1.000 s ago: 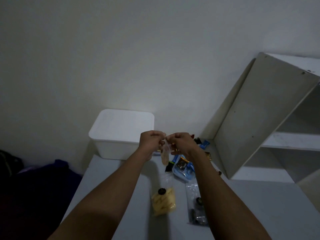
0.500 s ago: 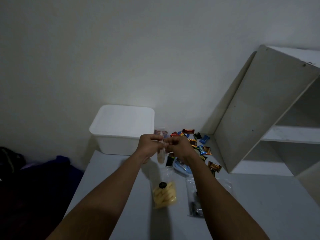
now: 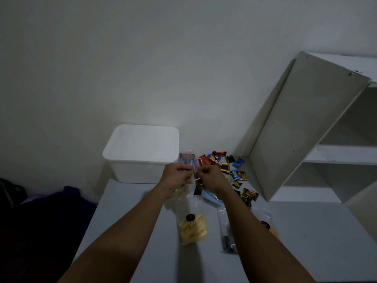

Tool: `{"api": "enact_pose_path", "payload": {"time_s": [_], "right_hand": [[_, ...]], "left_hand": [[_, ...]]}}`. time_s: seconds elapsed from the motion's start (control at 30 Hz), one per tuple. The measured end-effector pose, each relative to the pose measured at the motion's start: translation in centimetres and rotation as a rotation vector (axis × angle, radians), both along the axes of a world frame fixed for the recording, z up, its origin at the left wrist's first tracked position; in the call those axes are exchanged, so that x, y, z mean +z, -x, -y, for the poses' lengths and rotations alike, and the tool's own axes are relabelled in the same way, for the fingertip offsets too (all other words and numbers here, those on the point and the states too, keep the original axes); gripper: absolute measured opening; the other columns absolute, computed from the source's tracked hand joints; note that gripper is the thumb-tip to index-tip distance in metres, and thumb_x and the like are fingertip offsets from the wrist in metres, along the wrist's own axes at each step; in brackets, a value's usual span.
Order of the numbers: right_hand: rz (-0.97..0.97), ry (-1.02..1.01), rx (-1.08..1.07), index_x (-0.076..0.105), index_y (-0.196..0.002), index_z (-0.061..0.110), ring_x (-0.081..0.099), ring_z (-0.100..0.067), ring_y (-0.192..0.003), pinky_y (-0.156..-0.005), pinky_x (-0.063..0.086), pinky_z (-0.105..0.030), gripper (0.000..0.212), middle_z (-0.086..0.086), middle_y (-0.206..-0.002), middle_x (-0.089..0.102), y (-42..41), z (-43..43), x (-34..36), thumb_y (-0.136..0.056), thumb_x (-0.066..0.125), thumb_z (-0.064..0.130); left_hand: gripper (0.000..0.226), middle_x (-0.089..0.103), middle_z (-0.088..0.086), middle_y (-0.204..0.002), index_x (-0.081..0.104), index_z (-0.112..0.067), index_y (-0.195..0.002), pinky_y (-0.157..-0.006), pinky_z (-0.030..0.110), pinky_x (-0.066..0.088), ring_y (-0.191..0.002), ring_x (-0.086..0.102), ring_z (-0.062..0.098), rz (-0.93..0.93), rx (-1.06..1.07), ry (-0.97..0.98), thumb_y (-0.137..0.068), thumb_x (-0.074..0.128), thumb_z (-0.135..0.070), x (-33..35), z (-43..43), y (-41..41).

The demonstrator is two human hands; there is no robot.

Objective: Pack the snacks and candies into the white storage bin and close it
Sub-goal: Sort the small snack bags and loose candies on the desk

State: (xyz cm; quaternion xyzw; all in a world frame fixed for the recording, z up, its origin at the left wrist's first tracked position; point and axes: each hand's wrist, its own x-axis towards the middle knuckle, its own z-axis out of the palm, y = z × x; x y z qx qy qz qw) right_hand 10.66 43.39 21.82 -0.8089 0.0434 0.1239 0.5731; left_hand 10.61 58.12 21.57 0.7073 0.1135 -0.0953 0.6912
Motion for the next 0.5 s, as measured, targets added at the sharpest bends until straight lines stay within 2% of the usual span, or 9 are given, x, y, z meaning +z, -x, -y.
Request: {"api": "enact_pose_path", "payload": {"time_s": [0.1,0.17,0.23,0.33,0.37,0.43,0.5], "right_hand": [[-0.006,0.016,0.049,0.068,-0.087,0.006,0.061,-0.015,-0.063,-0.062,0.053,-0.028,0.019,-0.007,-0.072,0.065,0.3,-0.3,-0.3,-0.099,0.054,0.008],[-0.021,0.026,0.086,0.068,-0.084,0.007,0.062,-0.016,-0.062,-0.062,0.053,-0.029,0.020,-0.007,-0.071,0.064,0.6,-0.4,-0.6,-0.099,0.054,0.007],[-0.029,0.061,0.099,0.069,-0.087,0.008,0.063,-0.015,-0.064,-0.063,0.054,-0.029,0.019,-0.007,-0.072,0.064,0.8,-0.2,-0.8,-0.099,0.054,0.010],[-0.024,0.085,0.104,0.066,-0.085,0.010,0.060,-0.017,-0.069,-0.061,0.052,-0.030,0.021,-0.006,-0.075,0.061,1.1,0.3,-0.6,-0.099,0.052,0.015],[-0.028,0.075,0.111,0.064,-0.084,0.012,0.059,-0.018,-0.073,-0.062,0.052,-0.031,0.021,-0.006,-0.078,0.060,1.3,0.4,-0.3,-0.100,0.051,0.016],[-0.075,0.012,0.118,0.062,-0.088,0.015,0.063,-0.023,-0.086,-0.069,0.056,-0.038,0.019,-0.007,-0.090,0.064,1.6,0.7,-0.1,-0.100,0.048,0.018],[-0.146,-0.082,0.089,0.060,-0.101,0.012,0.068,-0.032,-0.096,-0.078,0.059,-0.049,0.018,-0.012,-0.104,0.067,1.9,1.5,-0.2,-0.102,0.045,0.021]], "left_hand": [[0.012,0.071,0.013,-0.077,0.073,0.000,-0.094,-0.059,0.032,0.057,-0.066,0.062,0.022,-0.009,0.041,0.034,-0.085,0.067,0.005,0.1,-0.1,0.4],[0.018,0.070,0.014,-0.075,0.071,-0.009,-0.092,-0.059,0.034,0.057,-0.062,0.061,0.021,-0.028,0.089,0.052,-0.081,0.069,0.006,0.1,-0.2,0.7],[0.030,0.068,0.013,-0.075,0.066,-0.019,-0.095,-0.062,0.036,0.057,-0.058,0.057,0.019,-0.049,0.109,0.066,-0.079,0.070,0.006,-0.2,-0.1,0.6],[0.037,0.063,0.011,-0.073,0.065,-0.022,-0.111,-0.063,0.038,0.058,-0.058,0.053,0.018,-0.065,0.080,0.058,-0.083,0.063,0.003,-0.8,0.2,0.5],[0.028,0.061,0.009,-0.072,0.069,-0.017,-0.106,-0.059,0.036,0.055,-0.058,0.051,0.018,-0.071,0.069,0.041,-0.084,0.061,-0.002,-0.9,0.4,0.5],[0.009,0.058,0.006,-0.069,0.069,-0.010,-0.084,-0.055,0.031,0.043,-0.058,0.047,0.017,-0.071,0.050,-0.030,-0.086,0.062,-0.016,-0.8,0.8,0.5],[0.021,0.056,0.001,-0.068,0.064,-0.012,-0.075,-0.058,0.027,0.036,-0.061,0.046,0.015,-0.066,0.038,-0.091,-0.089,0.060,-0.026,-0.8,1.1,0.7]]}}
